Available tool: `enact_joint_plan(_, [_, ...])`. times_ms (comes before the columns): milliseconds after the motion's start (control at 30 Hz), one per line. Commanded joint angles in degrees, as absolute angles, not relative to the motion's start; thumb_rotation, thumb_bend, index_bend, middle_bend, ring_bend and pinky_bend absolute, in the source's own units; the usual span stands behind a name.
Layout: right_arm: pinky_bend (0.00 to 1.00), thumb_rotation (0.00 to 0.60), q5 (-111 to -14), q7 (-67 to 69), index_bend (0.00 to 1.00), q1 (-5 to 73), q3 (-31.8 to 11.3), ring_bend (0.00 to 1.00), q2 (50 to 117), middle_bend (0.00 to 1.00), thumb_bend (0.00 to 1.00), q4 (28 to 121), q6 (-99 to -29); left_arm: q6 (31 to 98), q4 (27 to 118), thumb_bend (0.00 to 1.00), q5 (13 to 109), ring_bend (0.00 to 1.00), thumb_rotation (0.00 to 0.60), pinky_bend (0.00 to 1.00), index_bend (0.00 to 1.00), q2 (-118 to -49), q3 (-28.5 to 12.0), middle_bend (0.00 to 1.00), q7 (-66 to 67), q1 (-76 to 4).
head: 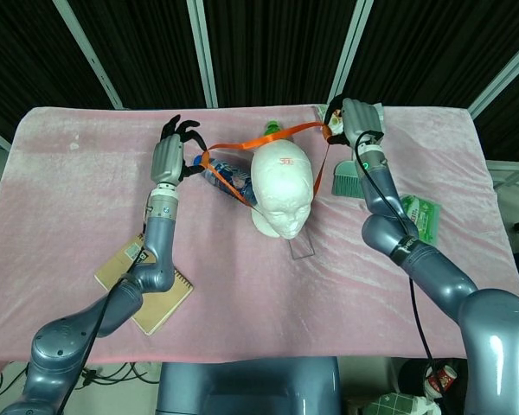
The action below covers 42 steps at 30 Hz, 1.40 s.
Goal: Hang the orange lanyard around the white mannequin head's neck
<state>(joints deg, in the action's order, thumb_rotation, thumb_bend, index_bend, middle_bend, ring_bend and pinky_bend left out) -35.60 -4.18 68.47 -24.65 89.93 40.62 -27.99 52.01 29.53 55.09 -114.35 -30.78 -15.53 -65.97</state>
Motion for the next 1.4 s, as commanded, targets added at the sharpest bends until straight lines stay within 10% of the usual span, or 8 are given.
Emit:
enact_joint_plan(33, [0.3, 0.6, -36.67, -2.68, 0.84, 68.89, -24.82, 0.35, 91.38, 0.25, 0.48, 38.66, -27.01, 50.28, 25.86, 0.44, 55.11, 0.0, 0.6, 0.04, 0.58, -116.12, -31.26, 0.23, -17.45, -67.08])
enact_joint_plan(567, [0.29, 0.6, -40.46, -0.39, 0.83, 67.38, -23.04, 0.34, 93.34, 0.23, 0.46, 33.86, -22.33, 47.11, 16.92, 0.42, 56.78, 0.0, 0.6, 0.04, 0.57, -119.25, -29.87, 0.23, -18.86, -67.62])
enact_joint_plan(867, [0.22, 0.6, -43.18, 0.27, 0.24, 66.98, -21.51, 0.23, 92.12, 0.07, 0.09, 34.51, -17.56, 45.19, 17.21, 0.11, 58.22, 0.0, 0.6, 0.0, 0.28, -118.9, -28.93, 0.1, -21.24, -67.48])
enact_joint_plan(1400, [0.22, 0.6, -45.57, 7.64, 0.15, 60.82, -25.63, 0.23, 82.07, 0.06, 0.05, 46.3, -23.66, 50.21, 29.9, 0.04, 60.56, 0.0, 0.6, 0.0, 0.21, -111.56, -27.35, 0.06, -15.02, -63.89])
